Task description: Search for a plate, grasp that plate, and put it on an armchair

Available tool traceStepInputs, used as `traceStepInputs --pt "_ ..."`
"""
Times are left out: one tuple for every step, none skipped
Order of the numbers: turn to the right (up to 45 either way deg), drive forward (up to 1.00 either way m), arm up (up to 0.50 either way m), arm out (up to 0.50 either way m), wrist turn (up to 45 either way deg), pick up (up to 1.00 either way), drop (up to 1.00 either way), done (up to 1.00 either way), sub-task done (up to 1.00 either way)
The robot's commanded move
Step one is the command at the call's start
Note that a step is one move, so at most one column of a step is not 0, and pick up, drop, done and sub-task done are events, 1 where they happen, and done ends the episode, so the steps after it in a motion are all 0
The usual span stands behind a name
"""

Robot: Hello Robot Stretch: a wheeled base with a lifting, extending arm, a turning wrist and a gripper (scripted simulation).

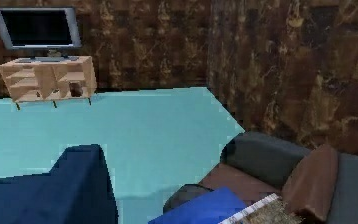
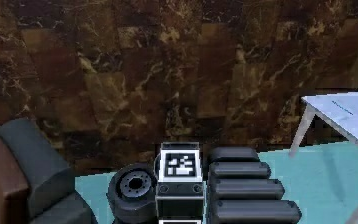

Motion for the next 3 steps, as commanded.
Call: traceStepInputs --pt "18.0 0.00 0.00 0.00 0.0 0.00 0.00 0.00 0.00" --pt "-18.0 0.00 0.00 0.00 0.0 0.00 0.00 0.00 0.00" --pt "18.0 0.00 0.00 0.00 0.0 0.00 0.00 0.00 0.00"
